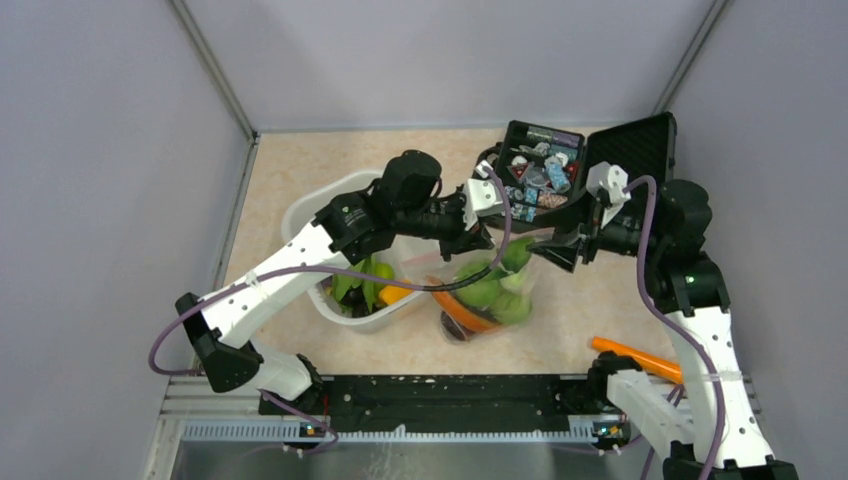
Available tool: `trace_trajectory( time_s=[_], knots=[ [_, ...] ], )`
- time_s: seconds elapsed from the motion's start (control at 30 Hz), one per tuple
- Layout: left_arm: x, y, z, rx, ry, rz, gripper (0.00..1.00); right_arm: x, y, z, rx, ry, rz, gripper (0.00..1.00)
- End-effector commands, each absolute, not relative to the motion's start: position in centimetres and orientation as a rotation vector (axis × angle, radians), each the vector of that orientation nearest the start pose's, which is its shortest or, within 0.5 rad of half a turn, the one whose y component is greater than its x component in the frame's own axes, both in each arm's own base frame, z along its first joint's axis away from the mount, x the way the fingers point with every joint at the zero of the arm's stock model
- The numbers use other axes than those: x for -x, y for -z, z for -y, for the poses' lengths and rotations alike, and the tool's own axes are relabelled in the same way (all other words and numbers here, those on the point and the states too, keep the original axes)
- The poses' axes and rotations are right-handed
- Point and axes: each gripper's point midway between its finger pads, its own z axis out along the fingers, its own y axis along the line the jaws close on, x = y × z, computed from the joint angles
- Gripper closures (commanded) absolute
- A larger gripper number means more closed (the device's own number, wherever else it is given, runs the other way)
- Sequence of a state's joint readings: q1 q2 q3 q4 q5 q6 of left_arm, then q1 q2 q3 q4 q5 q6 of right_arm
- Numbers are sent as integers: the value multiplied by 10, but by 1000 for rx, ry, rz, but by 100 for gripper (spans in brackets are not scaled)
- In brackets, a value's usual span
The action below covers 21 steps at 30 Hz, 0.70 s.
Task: Place the food in the zip-top bag and seal the zipper
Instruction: Zip the zipper food storage bag at the center of the board.
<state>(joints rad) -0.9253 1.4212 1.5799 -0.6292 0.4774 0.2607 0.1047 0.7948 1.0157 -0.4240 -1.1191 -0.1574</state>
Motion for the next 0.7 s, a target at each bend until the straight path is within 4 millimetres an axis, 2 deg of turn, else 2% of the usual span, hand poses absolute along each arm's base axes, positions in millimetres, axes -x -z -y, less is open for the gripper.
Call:
trace_trajectory(
  time_s=[0.0,0.17,0.33,0.47,0.67],
  knots=[
    [-183,-369,378,-1402,967,-1426,100,-185,-367,-175,1072,-881,-1379,41],
    [-185,-372,382,-1406,966,-1420,100,-203,-377,-172,1108,-811,-1458,42],
    [-188,-367,387,-1412,974,-1437,100,-212,-364,-181,1194,-765,-1549,47],
    [-191,-365,388,-1399,966,-1452,100,-206,-349,-192,1261,-791,-1591,50],
    [-191,-365,389,-1390,976,-1446,100,-199,-345,-200,1282,-823,-1557,56]
  ],
)
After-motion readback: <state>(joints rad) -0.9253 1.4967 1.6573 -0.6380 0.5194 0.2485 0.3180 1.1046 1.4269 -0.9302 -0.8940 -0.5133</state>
